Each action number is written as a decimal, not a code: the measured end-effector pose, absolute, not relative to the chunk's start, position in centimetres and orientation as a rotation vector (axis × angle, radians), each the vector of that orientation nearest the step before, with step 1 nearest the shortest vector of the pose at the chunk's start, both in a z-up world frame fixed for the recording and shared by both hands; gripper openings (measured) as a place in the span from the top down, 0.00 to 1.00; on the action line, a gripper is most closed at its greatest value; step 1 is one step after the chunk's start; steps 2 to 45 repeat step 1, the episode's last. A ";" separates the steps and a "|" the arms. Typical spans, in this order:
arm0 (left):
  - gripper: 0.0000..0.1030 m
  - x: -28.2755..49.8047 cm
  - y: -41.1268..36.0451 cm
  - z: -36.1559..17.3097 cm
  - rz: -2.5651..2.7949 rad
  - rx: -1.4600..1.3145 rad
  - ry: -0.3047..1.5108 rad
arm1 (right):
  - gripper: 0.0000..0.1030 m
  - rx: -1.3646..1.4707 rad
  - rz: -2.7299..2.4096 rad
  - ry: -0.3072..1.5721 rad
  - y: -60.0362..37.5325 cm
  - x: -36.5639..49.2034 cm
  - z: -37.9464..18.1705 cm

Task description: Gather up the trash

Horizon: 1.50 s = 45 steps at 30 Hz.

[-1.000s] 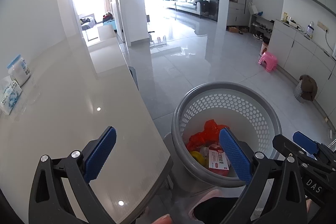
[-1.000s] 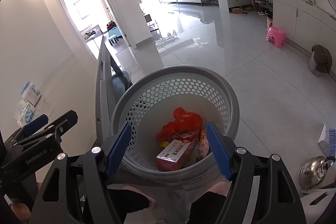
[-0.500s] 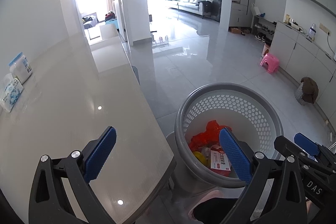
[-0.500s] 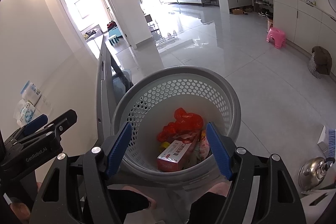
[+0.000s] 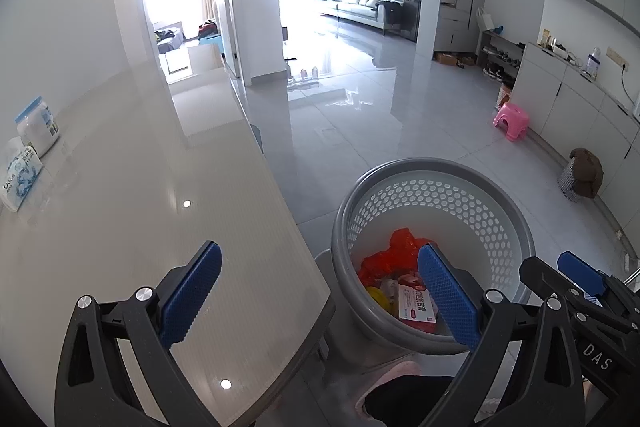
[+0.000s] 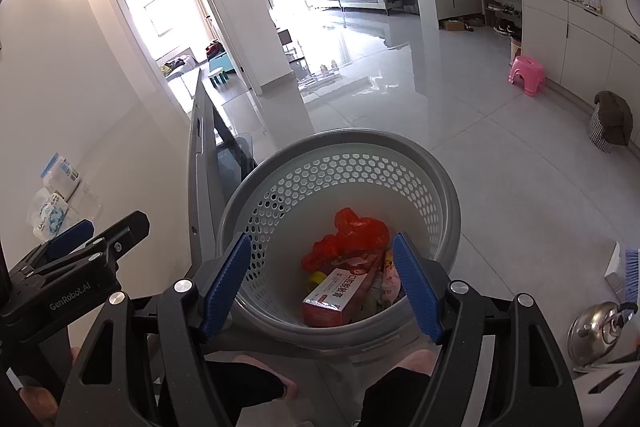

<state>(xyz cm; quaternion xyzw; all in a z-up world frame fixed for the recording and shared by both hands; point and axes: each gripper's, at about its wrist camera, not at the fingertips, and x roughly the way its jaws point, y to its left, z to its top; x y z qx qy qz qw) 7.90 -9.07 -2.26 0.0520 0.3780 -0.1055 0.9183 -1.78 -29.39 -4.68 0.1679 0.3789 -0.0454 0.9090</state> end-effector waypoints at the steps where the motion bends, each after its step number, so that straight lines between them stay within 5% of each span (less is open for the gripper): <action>1: 0.06 7.9 -9.1 -2.3 -0.215 0.111 0.777 | 0.32 0.345 -0.093 0.781 -29.4 -1.8 -4.7; 45: 0.06 7.9 -9.1 -2.3 -0.215 0.111 0.777 | 0.32 0.345 -0.093 0.781 -29.4 -1.8 -4.7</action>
